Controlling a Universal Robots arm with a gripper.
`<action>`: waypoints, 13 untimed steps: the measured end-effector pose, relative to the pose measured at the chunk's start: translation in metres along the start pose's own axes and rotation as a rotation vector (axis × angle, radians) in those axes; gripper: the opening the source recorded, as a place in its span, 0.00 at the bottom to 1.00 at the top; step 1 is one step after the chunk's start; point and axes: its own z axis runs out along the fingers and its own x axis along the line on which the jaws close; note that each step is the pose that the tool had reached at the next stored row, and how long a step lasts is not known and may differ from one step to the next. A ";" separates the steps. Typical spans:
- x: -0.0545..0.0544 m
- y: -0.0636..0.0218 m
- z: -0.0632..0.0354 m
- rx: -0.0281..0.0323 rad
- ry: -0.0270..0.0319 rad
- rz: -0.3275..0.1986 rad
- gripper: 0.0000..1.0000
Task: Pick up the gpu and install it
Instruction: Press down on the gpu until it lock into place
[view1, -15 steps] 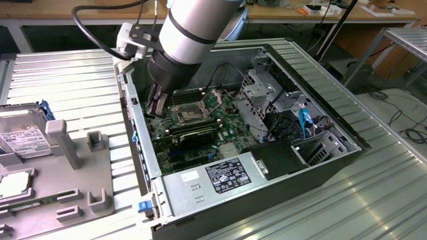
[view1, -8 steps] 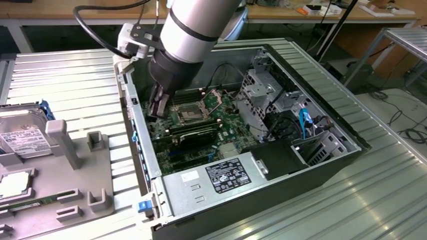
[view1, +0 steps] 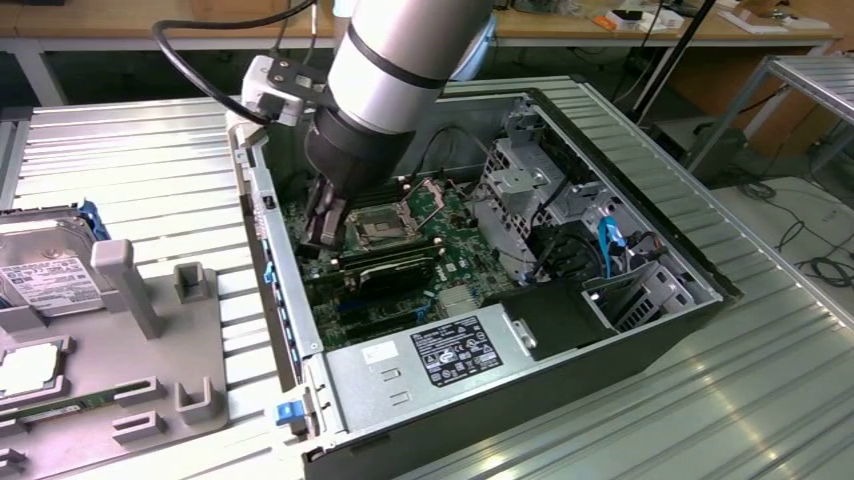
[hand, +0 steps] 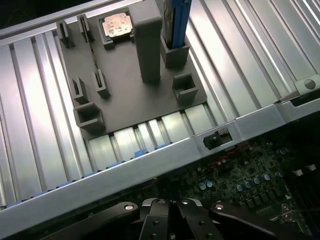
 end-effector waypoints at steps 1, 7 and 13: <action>0.001 -0.0005 0.0007 0.0004 0.0002 0.001 0.11; 0.004 0.0015 0.0038 0.0016 -0.0006 0.020 0.11; 0.005 0.0017 0.0048 0.0017 -0.0004 0.020 0.11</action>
